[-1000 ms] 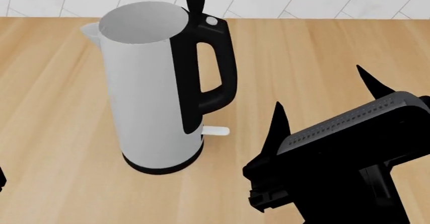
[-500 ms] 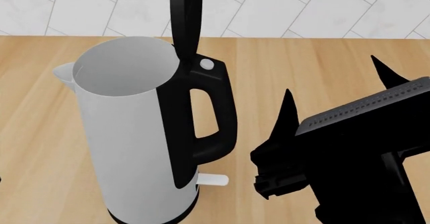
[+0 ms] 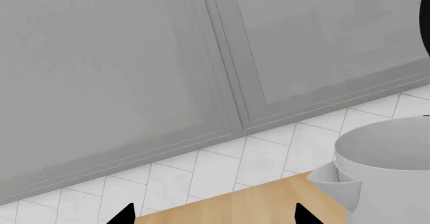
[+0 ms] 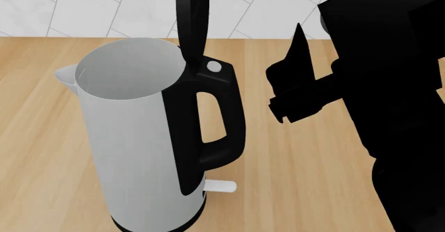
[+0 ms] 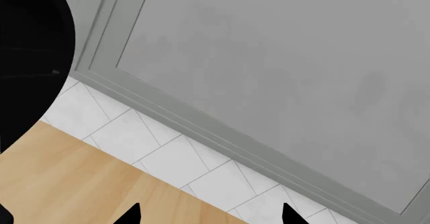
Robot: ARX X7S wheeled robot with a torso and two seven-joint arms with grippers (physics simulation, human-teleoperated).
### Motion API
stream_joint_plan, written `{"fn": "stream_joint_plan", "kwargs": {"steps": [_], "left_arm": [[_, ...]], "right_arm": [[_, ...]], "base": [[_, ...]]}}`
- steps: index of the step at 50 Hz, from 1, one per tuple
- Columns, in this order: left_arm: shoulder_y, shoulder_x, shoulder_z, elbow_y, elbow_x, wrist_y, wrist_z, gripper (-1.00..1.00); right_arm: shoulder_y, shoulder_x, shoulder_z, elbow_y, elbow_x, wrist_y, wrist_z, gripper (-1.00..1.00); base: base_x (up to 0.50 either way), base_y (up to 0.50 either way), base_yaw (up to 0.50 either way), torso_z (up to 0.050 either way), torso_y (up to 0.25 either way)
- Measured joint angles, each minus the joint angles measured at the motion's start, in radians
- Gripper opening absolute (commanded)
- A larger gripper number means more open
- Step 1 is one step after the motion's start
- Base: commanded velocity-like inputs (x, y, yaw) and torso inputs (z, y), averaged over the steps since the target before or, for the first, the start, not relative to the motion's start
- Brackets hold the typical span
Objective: Close the lid of the electric kettle.
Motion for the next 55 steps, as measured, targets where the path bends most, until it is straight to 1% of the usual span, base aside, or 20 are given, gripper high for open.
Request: {"fn": "stream_joint_plan", "kwargs": {"steps": [10,17,36,55], "left_arm": [[0.021,-0.011,0.004,-0.003,0.014,0.022,-0.004,1.00],[0.035,-0.021,0.001,-0.005,0.020,0.035,-0.007,1.00],[0.059,-0.039,-0.012,-0.008,0.009,0.062,-0.016,1.00],[0.123,-0.045,-0.022,-0.021,0.034,0.110,-0.005,1.00]], "right_arm": [[0.144,-0.033,-0.103,0.142,-0.039,-0.015,-0.087,1.00],[0.207,-0.053,-0.158,0.208,-0.061,-0.028,-0.128,1.00],[0.219,-0.100,-0.224,0.262,-0.064,-0.046,-0.155,1.00],[0.302,-0.144,-0.258,0.245,-0.037,0.002,-0.159,1.00]], "base": [[0.00,0.00,0.00,0.000,0.000],[0.00,0.00,0.00,0.000,0.000],[0.00,0.00,0.00,0.000,0.000],[0.00,0.00,0.00,0.000,0.001]]}}
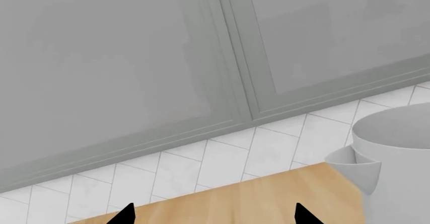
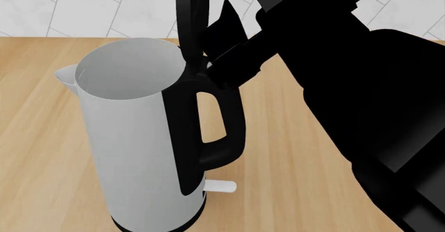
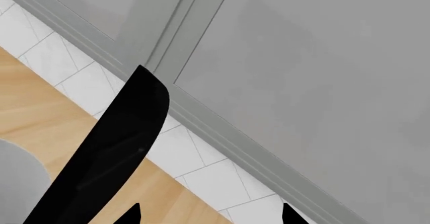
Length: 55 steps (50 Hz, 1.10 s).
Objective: Close the lid of the electric kettle.
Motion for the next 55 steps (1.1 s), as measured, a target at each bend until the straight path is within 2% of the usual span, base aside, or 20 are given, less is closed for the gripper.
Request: {"fn": "stream_joint_plan", "kwargs": {"steps": [41,49,55], "left_arm": [[0.055,-0.027,-0.036,-0.003,0.002,0.052,-0.012,1.00],[0.052,-0.031,-0.035,-0.002,-0.008,0.053,-0.017,1.00],[0.049,-0.032,-0.027,-0.003,-0.010,0.055,-0.020,1.00]], "right_arm": [[0.064,-0.070,-0.087,0.030,0.013,-0.022,-0.032,1.00],[0.050,-0.056,-0.043,-0.005,0.047,0.003,0.002,1.00],[0.021,-0.047,0.050,-0.086,0.130,0.071,0.074,1.00]], "base": [[0.00,0.00,0.00,0.000,0.000],[0.00,0.00,0.00,0.000,0.000],[0.00,0.00,0.00,0.000,0.000]]}}
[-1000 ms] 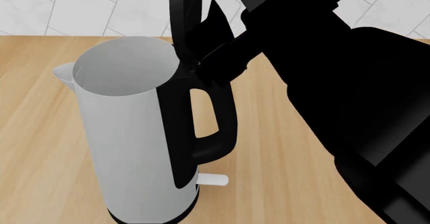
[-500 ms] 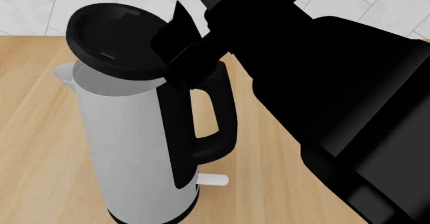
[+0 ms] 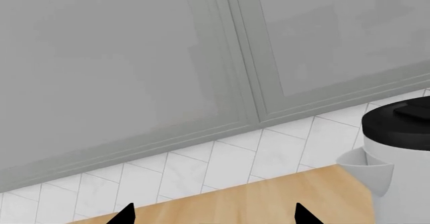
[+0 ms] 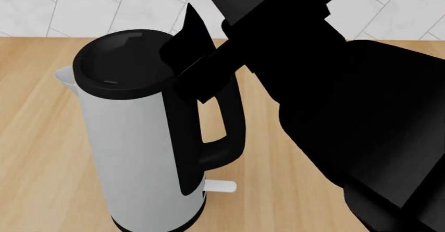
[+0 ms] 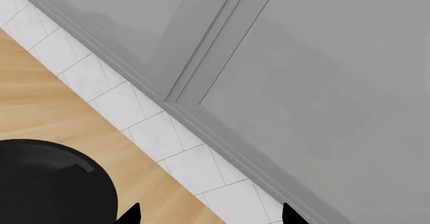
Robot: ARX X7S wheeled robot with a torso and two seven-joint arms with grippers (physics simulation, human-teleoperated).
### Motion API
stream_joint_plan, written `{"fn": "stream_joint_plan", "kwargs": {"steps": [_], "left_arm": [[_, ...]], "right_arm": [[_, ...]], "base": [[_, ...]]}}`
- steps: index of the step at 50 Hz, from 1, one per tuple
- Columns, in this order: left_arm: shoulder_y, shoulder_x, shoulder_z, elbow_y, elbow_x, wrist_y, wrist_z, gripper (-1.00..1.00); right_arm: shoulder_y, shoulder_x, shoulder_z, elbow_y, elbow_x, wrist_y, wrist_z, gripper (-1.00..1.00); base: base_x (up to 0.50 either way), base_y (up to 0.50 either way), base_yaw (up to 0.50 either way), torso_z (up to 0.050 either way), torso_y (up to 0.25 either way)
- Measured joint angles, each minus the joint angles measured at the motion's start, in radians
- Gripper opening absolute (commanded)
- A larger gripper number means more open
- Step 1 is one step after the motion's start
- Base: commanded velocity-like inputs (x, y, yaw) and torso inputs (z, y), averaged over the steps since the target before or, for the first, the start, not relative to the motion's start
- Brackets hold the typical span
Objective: Close the lid of the electric kettle.
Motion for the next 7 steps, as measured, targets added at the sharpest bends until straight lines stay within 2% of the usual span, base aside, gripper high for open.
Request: {"fn": "stream_joint_plan", "kwargs": {"steps": [7], "left_arm": [[-0.012,-0.002,0.017,0.004,-0.008,-0.006,-0.007,1.00]], "right_arm": [[-0.038,0.019,0.119,-0.095,0.192,0.073,0.156,1.00]], "base": [[0.00,0.00,0.00,0.000,0.000]]}}
